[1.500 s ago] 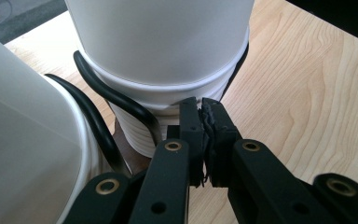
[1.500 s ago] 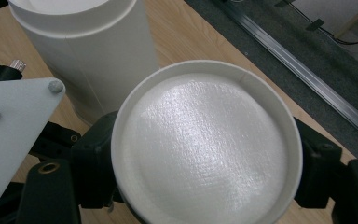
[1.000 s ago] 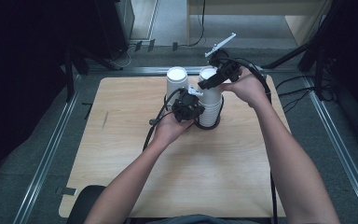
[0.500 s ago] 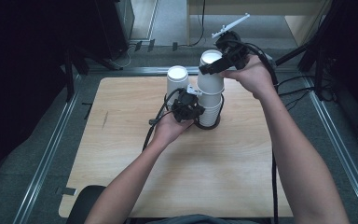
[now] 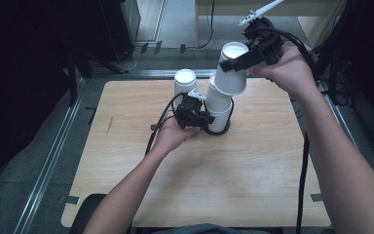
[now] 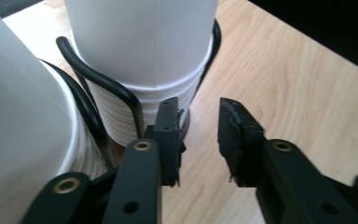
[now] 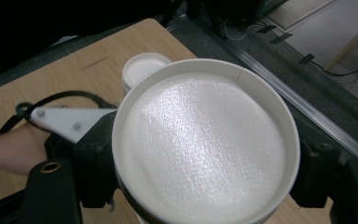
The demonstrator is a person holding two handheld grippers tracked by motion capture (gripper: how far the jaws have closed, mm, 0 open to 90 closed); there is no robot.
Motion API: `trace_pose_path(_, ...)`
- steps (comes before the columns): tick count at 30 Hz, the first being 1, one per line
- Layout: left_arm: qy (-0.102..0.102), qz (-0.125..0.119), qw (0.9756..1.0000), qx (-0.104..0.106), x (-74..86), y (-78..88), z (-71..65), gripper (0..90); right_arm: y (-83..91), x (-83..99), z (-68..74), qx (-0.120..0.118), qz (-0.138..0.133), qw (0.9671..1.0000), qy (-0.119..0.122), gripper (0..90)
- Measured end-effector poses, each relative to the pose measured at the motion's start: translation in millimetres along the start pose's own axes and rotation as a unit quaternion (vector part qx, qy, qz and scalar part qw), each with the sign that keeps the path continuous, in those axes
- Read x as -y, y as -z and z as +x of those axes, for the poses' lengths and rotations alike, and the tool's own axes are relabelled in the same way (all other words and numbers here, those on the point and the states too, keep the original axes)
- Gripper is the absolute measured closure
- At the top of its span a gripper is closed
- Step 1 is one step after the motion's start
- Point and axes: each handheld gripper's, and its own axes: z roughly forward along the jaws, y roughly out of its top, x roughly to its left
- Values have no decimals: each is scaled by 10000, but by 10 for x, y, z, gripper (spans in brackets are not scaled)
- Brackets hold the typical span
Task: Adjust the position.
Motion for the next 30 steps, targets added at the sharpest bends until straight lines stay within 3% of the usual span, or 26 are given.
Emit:
trace_pose_path(2, 3, -65, 9999, 117, 21, 40, 0, 628, 46, 73, 30, -138, 16, 9999, 68, 248)
trace_pose_path(11, -113, 10, 9989, 462, 123, 139, -31, 536, 131, 378, 143, -325, 66, 9993, 155, 246)
trace_pose_path(15, -197, 76, 9983, 551, 158, 166, -41, 499, 101, 502, 212, -579, 46, 9981, 194, 245)
trace_pose_path(21, -439, 126, 9964, 709, 249, 243, -67, 485, 42, 700, 335, -700, 105, 9969, 331, 245)
trace_pose_path(30, -469, 93, 9955, 822, 366, 296, -51, 460, -149, 1057, 463, -892, 192, 9950, 406, 245)
